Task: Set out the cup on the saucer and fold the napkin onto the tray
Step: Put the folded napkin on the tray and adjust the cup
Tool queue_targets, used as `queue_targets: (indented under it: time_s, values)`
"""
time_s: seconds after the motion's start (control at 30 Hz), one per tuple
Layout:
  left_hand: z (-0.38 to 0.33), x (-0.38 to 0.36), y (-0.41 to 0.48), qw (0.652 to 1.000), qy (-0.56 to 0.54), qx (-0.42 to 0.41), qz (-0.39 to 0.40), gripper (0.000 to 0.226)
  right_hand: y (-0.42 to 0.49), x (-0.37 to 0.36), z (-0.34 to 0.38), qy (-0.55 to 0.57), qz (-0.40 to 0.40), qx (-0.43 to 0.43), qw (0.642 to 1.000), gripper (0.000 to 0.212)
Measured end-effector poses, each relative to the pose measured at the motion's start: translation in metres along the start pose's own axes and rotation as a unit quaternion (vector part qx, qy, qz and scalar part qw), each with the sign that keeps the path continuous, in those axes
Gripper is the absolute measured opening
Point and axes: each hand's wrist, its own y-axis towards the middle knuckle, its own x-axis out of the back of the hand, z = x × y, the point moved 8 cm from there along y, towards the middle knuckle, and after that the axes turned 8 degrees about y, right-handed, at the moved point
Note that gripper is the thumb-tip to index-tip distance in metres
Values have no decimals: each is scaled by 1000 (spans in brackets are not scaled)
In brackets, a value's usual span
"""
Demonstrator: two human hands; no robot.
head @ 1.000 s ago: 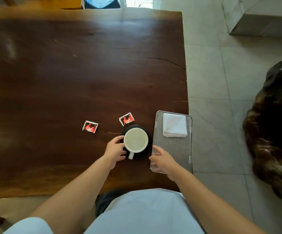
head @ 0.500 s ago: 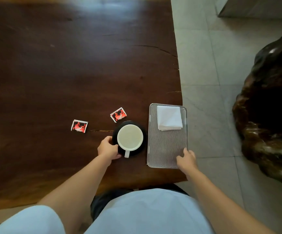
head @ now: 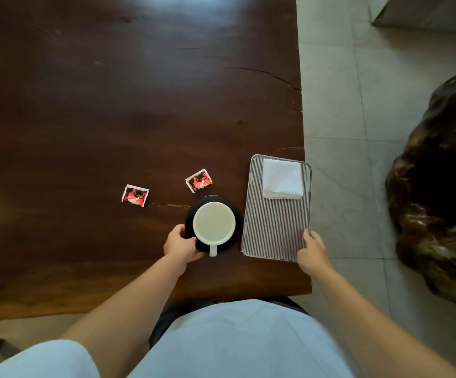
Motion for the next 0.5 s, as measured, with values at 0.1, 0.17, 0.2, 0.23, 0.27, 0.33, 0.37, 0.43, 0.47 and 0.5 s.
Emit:
queue_targets:
  time_s: [0.1,0.17,0.2,0.23,0.27,0.33,0.37,0.43,0.47,0.5]
  values:
    - [0,0,0,1000,9,5,4,50,7,9,-2,-18,-2,18,1000,70]
    - [-1,1,-1,1000,13,10,8,45,13,16,-2,-21,-9,27,999,67]
    - [-1,1,-1,1000,10,14,11,43,17,21,-1,-16,-19,28,999,66]
    - [-1,2,-2,1000,5,19,14,42,19,25,-1,-2,-31,24,999,65]
    - [0,2,-3,1000,2,24,16,42,20,28,-1,17,-45,15,999,65]
    - [0,2,-7,999,-3,36,21,45,20,32,-5,37,-70,9,997,70]
    - [1,2,-10,999,-6,40,23,47,19,32,-7,37,-78,13,996,75]
    - [1,2,-16,999,-6,43,25,50,16,32,-12,37,-95,26,994,81]
    - [2,2,-18,999,-2,43,27,50,13,31,-14,42,-102,31,993,81]
    - [3,3,-19,999,-1,42,28,50,11,30,-15,51,-108,35,992,81]
